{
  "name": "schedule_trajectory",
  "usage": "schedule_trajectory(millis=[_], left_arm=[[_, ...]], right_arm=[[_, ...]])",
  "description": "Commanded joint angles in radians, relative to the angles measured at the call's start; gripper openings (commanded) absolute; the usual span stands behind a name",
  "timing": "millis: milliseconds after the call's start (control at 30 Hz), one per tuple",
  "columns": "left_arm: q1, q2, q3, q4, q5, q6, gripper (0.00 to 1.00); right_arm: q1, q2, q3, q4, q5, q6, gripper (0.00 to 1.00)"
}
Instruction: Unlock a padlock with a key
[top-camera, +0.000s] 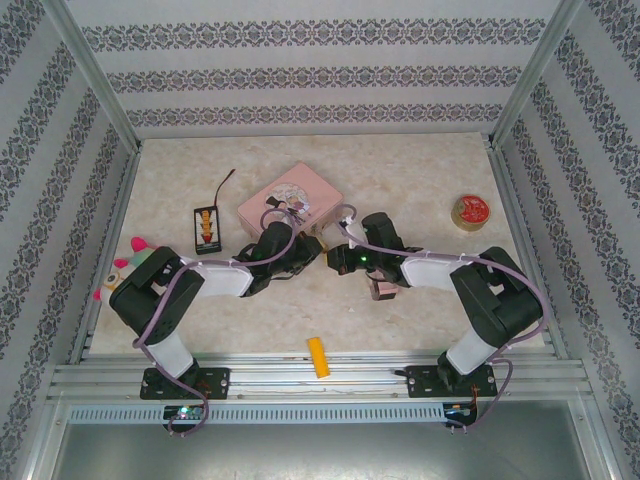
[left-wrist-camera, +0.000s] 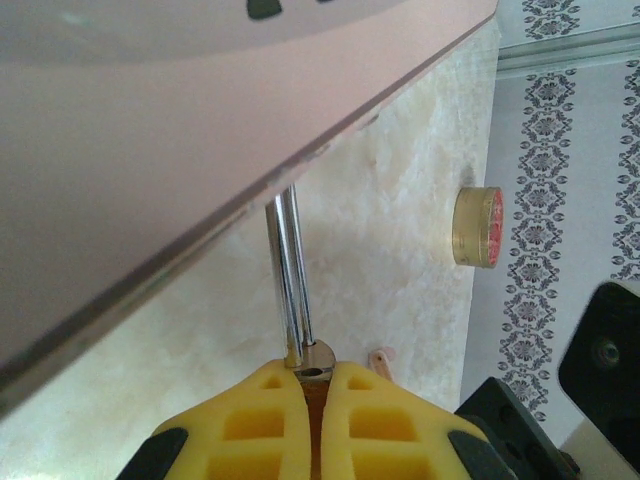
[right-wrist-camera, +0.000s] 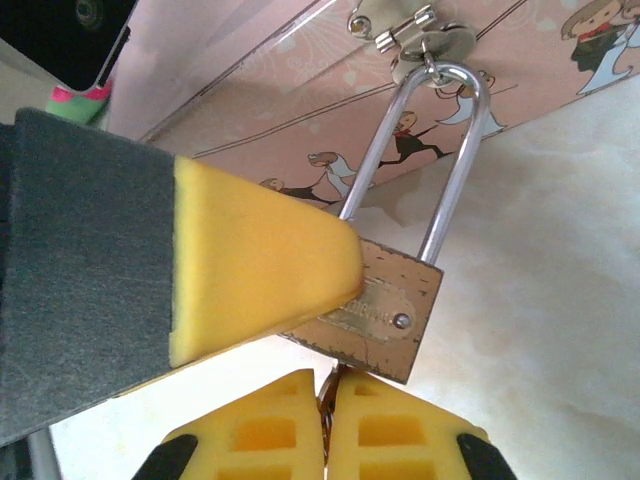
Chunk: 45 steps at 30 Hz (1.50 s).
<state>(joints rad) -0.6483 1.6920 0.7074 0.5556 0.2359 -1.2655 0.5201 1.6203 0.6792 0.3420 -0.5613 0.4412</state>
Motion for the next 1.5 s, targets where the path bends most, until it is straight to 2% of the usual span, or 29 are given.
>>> schedule_trajectory(millis=[0, 200, 233, 433, 467, 500, 567, 600, 667, 800, 833, 933, 1067, 1467], left_arm=[[-0.025, -0.036, -0.037, -0.087, 0.024, 0.025, 0.0], [-0.024, -0.027, -0.04, -0.08, 0.014, 0.014, 0.07], [-0.025, -0.024, -0.04, -0.074, 0.013, 0.009, 0.11], [-0.024, -0.011, -0.027, -0.058, 0.007, 0.006, 0.18], [-0.024, -0.009, -0.024, -0.058, 0.004, 0.005, 0.23], [-0.025, -0.01, -0.022, -0.057, -0.001, 0.005, 0.24], [-0.024, -0.013, -0.021, -0.055, -0.012, 0.006, 0.36], [-0.025, -0.015, -0.02, -0.055, -0.02, 0.005, 0.38], [-0.025, -0.022, -0.02, -0.058, -0.038, 0.008, 0.5], [-0.025, -0.039, -0.012, -0.073, -0.079, 0.021, 0.66], [-0.025, -0.044, -0.01, -0.076, -0.089, 0.027, 0.67], [-0.025, -0.054, 0.002, -0.086, -0.11, 0.044, 0.81], [-0.025, -0.073, 0.018, -0.109, -0.135, 0.072, 1.0], [-0.025, -0.186, -0.008, -0.172, -0.243, 0.118, 0.99]], right_arm=[[-0.049, 0.003, 0.011, 0.106, -0.01, 0.048, 0.0], [-0.049, 0.012, 0.024, 0.1, -0.036, 0.057, 0.0], [-0.048, 0.015, 0.025, 0.098, -0.032, 0.059, 0.0], [-0.043, 0.009, 0.022, 0.087, 0.011, 0.056, 0.0], [-0.043, 0.009, 0.023, 0.086, 0.012, 0.052, 0.0], [-0.042, 0.01, 0.025, 0.085, 0.014, 0.05, 0.0], [-0.04, 0.015, 0.029, 0.083, 0.014, 0.048, 0.0], [-0.039, 0.016, 0.032, 0.081, 0.014, 0.047, 0.0], [-0.035, 0.019, 0.038, 0.079, 0.015, 0.044, 0.0], [-0.028, 0.023, 0.051, 0.071, 0.021, 0.037, 0.0], [-0.026, 0.024, 0.054, 0.068, 0.023, 0.036, 0.0], [-0.025, 0.03, 0.062, 0.065, 0.023, 0.037, 0.0], [-0.02, 0.044, 0.07, 0.053, 0.027, 0.035, 0.05], [0.01, 0.085, 0.062, 0.002, 0.133, -0.014, 0.07]])
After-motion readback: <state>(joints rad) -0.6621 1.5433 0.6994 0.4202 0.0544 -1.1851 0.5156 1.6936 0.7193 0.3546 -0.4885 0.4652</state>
